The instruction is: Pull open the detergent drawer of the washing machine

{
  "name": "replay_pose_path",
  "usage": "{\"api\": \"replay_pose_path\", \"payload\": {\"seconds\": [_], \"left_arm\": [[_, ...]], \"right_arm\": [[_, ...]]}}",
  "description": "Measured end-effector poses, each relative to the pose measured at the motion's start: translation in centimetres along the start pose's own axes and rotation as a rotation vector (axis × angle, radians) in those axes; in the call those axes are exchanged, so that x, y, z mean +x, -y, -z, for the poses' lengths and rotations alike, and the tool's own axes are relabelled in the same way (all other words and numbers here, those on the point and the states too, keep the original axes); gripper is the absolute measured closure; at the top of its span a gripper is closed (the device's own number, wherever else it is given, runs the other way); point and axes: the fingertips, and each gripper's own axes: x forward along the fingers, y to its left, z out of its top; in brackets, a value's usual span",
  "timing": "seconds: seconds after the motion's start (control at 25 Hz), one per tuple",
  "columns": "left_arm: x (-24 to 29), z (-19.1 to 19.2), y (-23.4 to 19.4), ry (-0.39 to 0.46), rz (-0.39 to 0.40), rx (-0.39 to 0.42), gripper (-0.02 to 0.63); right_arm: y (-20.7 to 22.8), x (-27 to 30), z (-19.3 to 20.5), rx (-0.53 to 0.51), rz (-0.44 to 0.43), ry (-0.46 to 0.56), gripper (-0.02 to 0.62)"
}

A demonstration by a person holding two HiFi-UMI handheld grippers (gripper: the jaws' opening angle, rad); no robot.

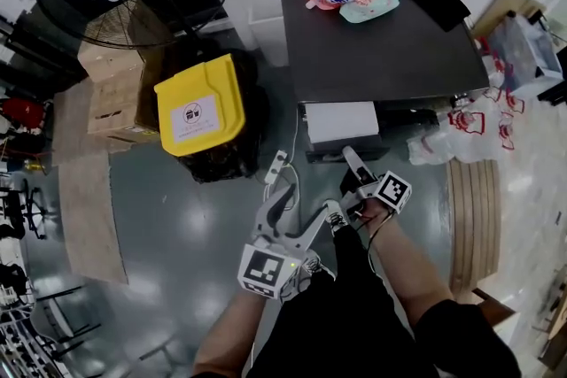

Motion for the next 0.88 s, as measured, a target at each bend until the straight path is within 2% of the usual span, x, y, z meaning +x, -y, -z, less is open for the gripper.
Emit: {"api": "replay_pose_path", "payload": {"seconds": [0.56, 0.88], "left_arm": [[-3.8, 1.8, 2.8, 0.013, 0.022, 0.026, 0.341], [-5.6, 2.7, 3.6, 0.017, 0.030, 0.022, 0.341]], "right_arm": [[0.5, -4.6, 3.3, 0.023, -0.002, 0.026, 0.129], [1.1, -6.0, 4.1, 0.031, 0.042, 0.054, 0.127]]}}
